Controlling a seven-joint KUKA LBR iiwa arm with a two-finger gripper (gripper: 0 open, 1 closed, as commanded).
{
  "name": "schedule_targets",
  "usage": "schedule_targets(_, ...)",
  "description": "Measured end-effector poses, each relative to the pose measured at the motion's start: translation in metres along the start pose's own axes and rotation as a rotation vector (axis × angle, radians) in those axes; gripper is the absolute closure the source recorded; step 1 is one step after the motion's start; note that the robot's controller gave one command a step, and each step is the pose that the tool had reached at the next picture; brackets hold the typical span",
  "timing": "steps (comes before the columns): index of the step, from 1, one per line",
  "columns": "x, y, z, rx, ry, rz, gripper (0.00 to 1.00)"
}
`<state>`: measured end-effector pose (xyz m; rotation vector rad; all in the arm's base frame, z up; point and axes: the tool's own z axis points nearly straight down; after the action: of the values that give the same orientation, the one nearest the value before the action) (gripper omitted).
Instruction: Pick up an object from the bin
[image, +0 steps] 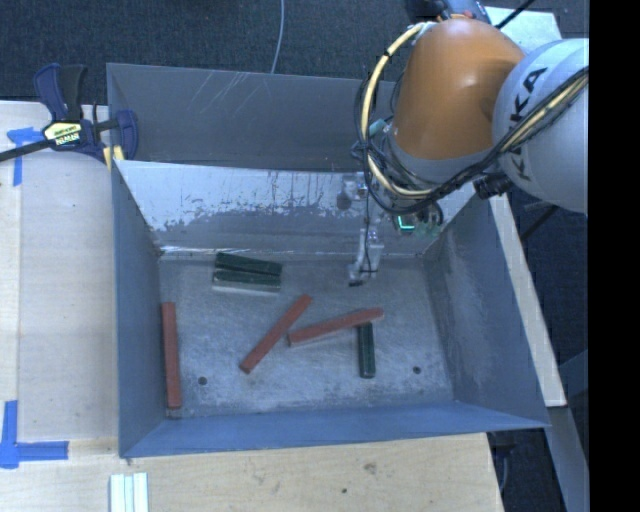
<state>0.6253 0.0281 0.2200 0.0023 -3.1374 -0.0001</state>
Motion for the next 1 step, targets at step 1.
schedule_targets(1, -0.0016, -0.0001, -0.0050, 0.000, -0.009, 0.001, 0.00)
